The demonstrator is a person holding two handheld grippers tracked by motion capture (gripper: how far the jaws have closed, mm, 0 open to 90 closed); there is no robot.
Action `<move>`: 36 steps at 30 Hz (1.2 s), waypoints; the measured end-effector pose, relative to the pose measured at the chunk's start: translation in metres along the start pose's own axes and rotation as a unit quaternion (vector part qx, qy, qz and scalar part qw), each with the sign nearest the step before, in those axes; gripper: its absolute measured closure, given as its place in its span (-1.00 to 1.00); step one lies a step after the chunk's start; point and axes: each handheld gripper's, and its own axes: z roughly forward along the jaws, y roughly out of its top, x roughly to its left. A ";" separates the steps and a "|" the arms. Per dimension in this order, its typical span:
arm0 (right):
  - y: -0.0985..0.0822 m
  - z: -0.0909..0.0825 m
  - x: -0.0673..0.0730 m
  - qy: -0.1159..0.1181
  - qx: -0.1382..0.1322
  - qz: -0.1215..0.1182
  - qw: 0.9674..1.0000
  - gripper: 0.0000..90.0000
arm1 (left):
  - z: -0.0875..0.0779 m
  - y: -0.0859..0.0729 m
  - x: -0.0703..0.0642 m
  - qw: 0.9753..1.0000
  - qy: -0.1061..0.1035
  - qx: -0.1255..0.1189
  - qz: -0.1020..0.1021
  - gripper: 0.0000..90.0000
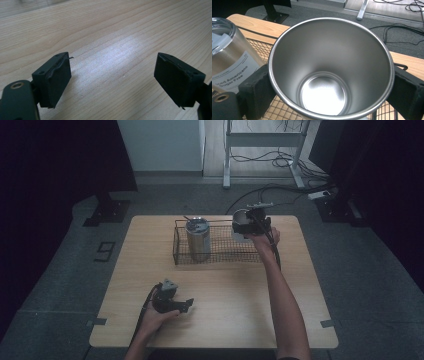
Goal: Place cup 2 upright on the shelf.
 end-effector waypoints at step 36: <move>-0.027 0.048 0.002 -0.022 0.068 -0.013 0.997 -0.84 | 0.005 -0.004 0.001 1.000 0.003 0.015 0.000 -0.68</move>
